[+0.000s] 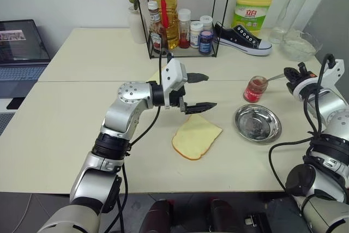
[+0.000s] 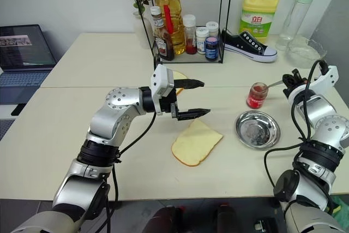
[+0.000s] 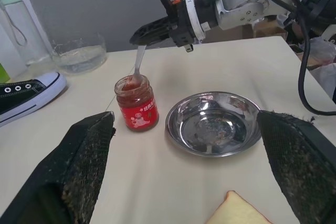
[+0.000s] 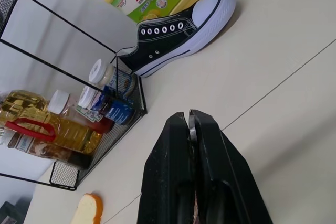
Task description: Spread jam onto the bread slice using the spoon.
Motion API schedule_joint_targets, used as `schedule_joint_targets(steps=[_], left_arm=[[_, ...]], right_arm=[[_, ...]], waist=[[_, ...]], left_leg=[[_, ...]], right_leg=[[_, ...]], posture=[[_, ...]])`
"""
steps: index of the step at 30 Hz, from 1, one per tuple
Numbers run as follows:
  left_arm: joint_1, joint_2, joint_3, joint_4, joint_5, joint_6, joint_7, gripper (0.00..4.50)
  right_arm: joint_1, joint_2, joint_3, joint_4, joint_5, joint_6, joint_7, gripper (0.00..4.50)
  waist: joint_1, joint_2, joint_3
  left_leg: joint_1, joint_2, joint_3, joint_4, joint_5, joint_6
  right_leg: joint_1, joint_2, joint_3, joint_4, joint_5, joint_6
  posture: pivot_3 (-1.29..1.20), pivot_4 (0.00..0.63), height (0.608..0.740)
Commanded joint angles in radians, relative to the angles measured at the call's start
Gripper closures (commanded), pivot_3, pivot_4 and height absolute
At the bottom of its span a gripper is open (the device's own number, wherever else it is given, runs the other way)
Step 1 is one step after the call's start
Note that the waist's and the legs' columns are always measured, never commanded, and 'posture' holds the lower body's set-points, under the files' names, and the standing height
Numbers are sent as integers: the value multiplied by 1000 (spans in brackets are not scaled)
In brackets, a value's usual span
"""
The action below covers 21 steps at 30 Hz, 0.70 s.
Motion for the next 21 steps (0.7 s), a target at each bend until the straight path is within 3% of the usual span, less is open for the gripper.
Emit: schedule_joint_targets(steps=[1,21], left_arm=[[-31,1,19,-5,-16,-19,-8,0],[-35,-1,24,-7,-29,-15,-28,0]], right_arm=[[-29,-35,-17,-7,26,-26,9,4450],[-54,-33,-84,-35,163,-45,-57,4450]], waist=[[0,0,0],[0,0,0]], left_leg=[[0,0,0,0,0,0],[0,0,0,0,0,0]], right_leg=[[0,0,0,0,0,0],[0,0,0,0,0,0]], posture=[[0,150,740],[0,150,740]])
